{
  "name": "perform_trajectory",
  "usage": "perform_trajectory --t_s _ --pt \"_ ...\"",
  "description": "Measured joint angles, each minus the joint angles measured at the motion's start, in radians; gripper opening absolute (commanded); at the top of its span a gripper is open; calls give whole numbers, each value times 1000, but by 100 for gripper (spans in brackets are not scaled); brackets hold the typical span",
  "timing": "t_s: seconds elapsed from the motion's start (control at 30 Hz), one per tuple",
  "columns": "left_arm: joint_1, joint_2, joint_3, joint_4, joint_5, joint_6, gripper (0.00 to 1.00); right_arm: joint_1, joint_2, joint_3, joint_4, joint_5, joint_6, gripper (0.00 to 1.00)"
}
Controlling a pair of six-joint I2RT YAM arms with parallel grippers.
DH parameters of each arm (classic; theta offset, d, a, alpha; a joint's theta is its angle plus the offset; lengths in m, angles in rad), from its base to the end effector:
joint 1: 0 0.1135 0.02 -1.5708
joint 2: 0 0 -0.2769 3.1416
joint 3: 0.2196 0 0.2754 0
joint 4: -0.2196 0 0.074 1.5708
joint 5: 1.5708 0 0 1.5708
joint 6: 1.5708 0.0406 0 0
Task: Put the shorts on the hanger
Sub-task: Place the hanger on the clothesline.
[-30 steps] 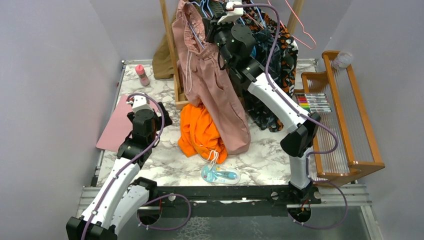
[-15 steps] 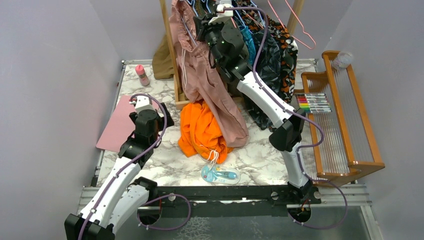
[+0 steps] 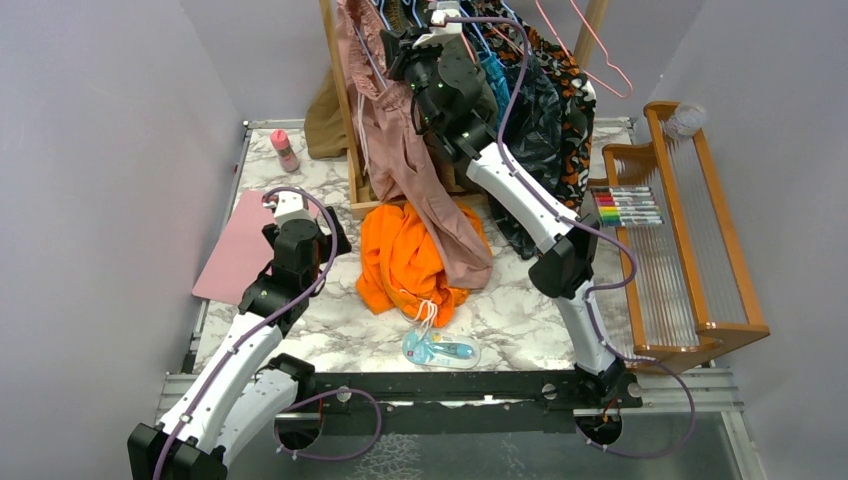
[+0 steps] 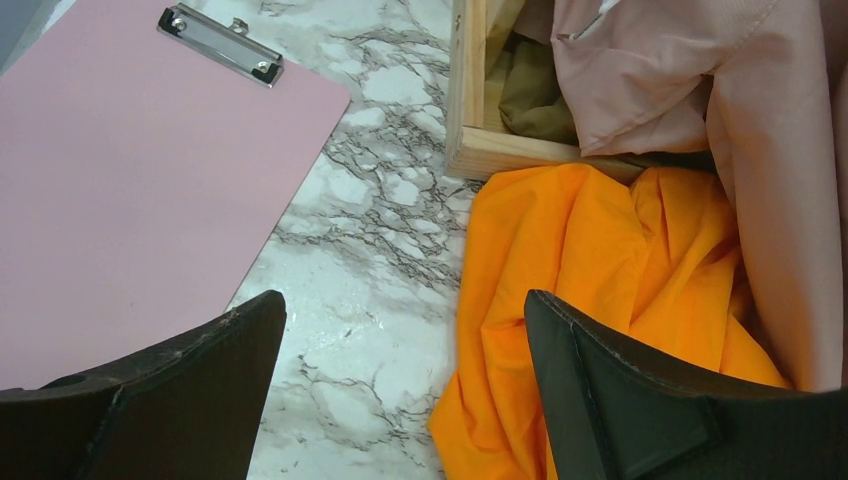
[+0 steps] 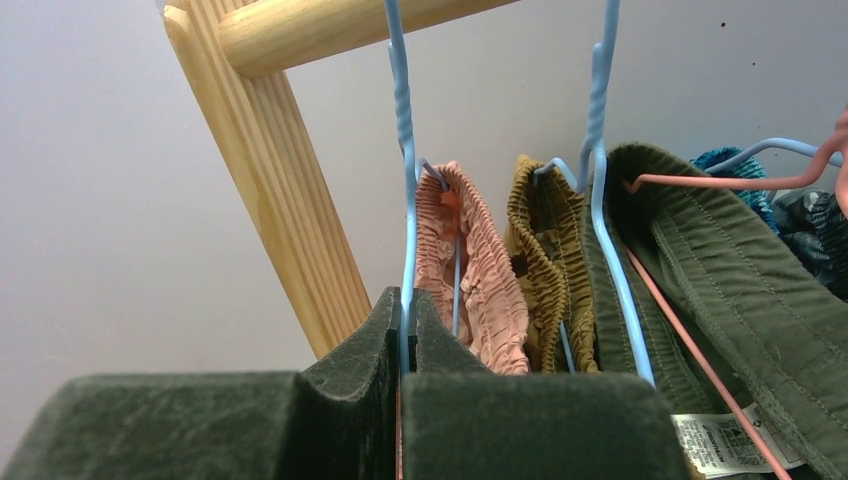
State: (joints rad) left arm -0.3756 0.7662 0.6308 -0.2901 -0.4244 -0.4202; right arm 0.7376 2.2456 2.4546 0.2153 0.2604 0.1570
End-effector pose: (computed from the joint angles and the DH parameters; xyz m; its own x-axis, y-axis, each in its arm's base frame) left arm 0.1885 -0.0563 0.2828 -0.3446 -0.2637 -0.9009 -0.1700 0.9614 -0.2164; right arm 0.4116 0.3599 0.4908 0.2265 0.4099 -0.8835 -0.5180 0.8189 0.2472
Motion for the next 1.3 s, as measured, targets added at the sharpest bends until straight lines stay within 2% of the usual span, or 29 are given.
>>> perform_trajectory --t_s 0.33,0.93,1.07,1.3 --pt "-2 0 0 0 -8 2 92 0 26 23 4 -12 28 4" --pt "-6 3 0 0 -8 3 92 -6 33 21 22 -95 68 53" --pt "-6 3 0 0 -8 3 92 -6 -2 -10 -8 -129 79 60" --pt "-6 -11 0 0 -8 3 92 -6 -165 -77 -160 -151 70 63"
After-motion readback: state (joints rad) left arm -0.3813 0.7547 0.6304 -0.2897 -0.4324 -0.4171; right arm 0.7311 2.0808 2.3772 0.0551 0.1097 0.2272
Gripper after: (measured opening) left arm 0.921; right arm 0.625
